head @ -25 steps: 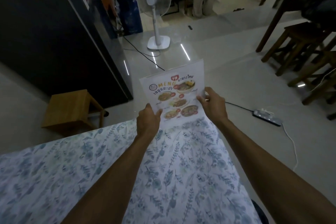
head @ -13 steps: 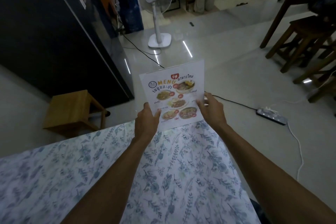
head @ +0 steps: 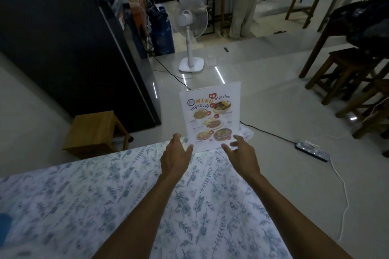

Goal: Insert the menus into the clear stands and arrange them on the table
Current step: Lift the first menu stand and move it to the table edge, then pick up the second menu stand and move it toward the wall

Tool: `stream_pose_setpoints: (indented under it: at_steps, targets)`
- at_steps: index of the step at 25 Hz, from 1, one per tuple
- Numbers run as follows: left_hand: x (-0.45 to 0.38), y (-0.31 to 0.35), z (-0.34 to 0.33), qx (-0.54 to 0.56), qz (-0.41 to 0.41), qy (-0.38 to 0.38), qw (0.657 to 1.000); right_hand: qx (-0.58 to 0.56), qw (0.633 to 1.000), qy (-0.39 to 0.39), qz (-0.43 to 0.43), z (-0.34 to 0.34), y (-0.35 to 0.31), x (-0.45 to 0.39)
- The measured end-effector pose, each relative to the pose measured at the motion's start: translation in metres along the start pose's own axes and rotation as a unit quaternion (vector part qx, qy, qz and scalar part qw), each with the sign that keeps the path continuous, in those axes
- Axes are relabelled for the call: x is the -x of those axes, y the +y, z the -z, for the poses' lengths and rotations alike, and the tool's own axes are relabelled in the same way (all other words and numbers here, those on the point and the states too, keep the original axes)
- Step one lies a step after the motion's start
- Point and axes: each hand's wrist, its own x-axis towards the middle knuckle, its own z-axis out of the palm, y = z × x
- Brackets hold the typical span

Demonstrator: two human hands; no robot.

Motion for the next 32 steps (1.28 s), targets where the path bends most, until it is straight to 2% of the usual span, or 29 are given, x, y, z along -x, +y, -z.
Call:
stream_pose_setpoints:
  at_steps: [5,9,13,17,20,25,32]
  targets:
    - [0.070,-0.058,0.016,0.018,0.051,0.007,0.998,-0.011,0.997,-0.066,0.027,-0.061,-0.024,0.088]
    - [0.097,-0.100,0.046,0.010,0.060,0.025,0.998,-0.010,0.991,-0.106,0.077,-0.114,-0.055,0.147]
    - [0.127,-0.146,0.077,0.027,0.082,0.038,0.996,-0.008,0.989,-0.116,0.095,-0.150,-0.087,0.196]
    - [0.165,-0.190,0.110,0.091,0.091,0.033,0.991,0.000,0.984,-0.117,0.137,-0.179,-0.111,0.255]
    - [0.202,-0.222,0.143,0.131,0.099,0.018,0.986,-0.007,0.984,-0.089,0.153,-0.199,-0.134,0.315]
    - [0.261,-0.271,0.185,0.190,0.011,0.011,0.982,-0.031,0.986,-0.094,0.131,-0.218,-0.163,0.388]
    - [0.274,-0.336,0.225,0.211,0.001,0.051,0.976,-0.012,0.986,-0.070,0.150,-0.259,-0.193,0.434]
